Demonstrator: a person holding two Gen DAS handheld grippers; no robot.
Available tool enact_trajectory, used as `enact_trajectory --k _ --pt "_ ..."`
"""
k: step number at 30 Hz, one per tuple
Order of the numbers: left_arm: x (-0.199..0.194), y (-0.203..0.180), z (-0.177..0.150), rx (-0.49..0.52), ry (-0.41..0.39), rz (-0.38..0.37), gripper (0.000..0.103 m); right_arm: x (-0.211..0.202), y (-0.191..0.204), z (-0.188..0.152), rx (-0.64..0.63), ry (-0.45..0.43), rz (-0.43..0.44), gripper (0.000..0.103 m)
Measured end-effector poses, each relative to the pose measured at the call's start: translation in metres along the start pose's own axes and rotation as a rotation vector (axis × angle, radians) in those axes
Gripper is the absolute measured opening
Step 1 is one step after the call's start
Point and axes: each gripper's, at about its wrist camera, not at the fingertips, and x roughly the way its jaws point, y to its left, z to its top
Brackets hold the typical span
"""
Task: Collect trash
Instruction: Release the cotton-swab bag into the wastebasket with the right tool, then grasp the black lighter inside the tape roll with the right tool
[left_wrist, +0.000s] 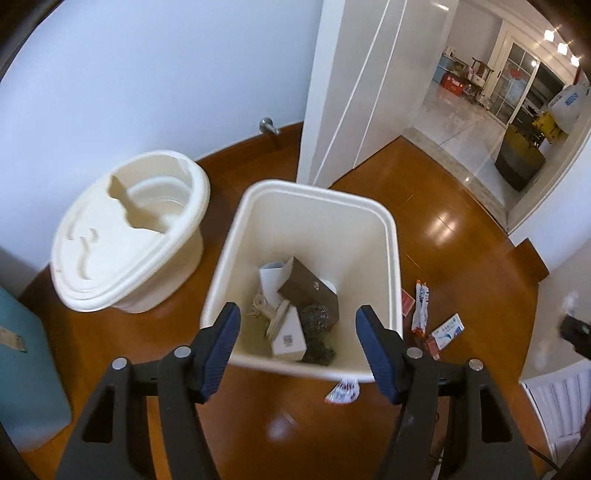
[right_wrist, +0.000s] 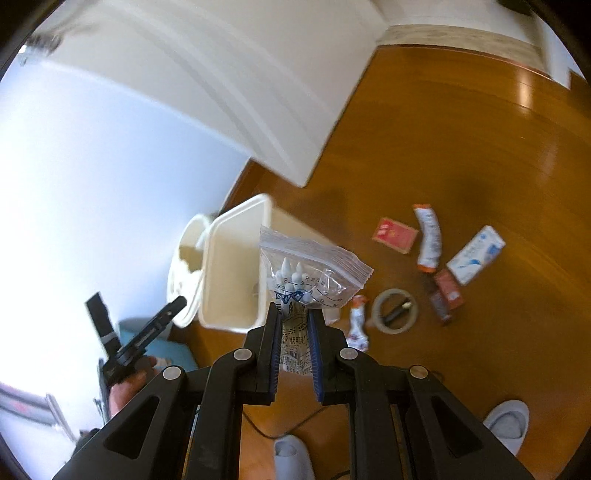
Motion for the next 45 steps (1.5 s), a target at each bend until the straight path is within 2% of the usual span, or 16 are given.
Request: enact_trajectory --k 4,7,10,13,18,20,22,24,26,30,32,34,37,39,42,45 --pt "-0.063 0.017 -0.007 -0.051 -0.040 -0.014 0.064 0.025 0.054 0.006 -0.045 0.028 0.030 0.015" --pt "-0.091 0.023 -0.022 -0.100 -0.062 -0.021 0.064 0.048 0.093 0.011 -0.088 0.030 0.022 0.015" --pt "-0.100 0.024 -0.034 -0.088 -0.105 -0.016 0.064 0.072 0.114 0.011 -0.109 0.037 -0.006 0.015" --pt "-0.095 0.027 -0.036 -0.115 -0.088 -0.043 0.064 0.100 0.130 0.010 -0.139 0.047 -0.059 0.015" --pt "-0.100 0.030 -0.034 -0.119 -0.104 -0.045 0.064 0.151 0.142 0.008 -0.139 0.112 -0.085 0.017" --pt "-0.100 0.030 -0.034 -0.096 -0.110 -0.023 0.064 0.178 0.148 0.010 -0.167 0.152 -0.117 0.022" --pt "-0.097 0.029 -0.036 -0.081 -0.104 -0.010 0.064 0.199 0.149 0.011 -0.180 0.201 -0.152 0.039" --pt "-0.096 0.028 -0.039 -0.077 -0.089 -0.018 0.064 0.204 0.150 0.015 -0.191 0.198 -0.164 0.044" --pt "-0.093 0.025 -0.040 -0.056 -0.088 -0.011 0.065 0.199 0.148 0.016 -0.203 0.203 -0.148 0.044" --pt "-0.090 0.013 -0.041 -0.014 -0.084 -0.018 0.065 0.160 0.112 0.015 -0.233 0.196 -0.103 0.047" --pt "-0.087 0.001 -0.044 0.024 -0.079 -0.024 0.066 0.139 0.069 0.012 -0.260 0.171 -0.170 0.054" --pt "-0.082 -0.011 -0.047 0.060 -0.070 -0.030 0.069 0.134 0.017 0.006 -0.260 0.178 -0.252 0.057" --pt "-0.068 -0.036 -0.055 0.137 -0.042 -0.040 0.070 0.147 -0.070 -0.007 -0.148 0.247 -0.340 0.057" --pt "-0.059 -0.051 -0.059 0.178 -0.021 -0.053 0.070 0.161 -0.106 -0.018 -0.126 0.255 -0.354 0.057" --pt "-0.043 -0.068 -0.066 0.216 0.022 -0.074 0.070 0.193 -0.143 -0.030 -0.042 0.288 -0.308 0.057" --pt "-0.028 -0.084 -0.074 0.261 0.057 -0.073 0.070 0.226 -0.171 -0.036 0.167 0.315 -0.158 0.057"
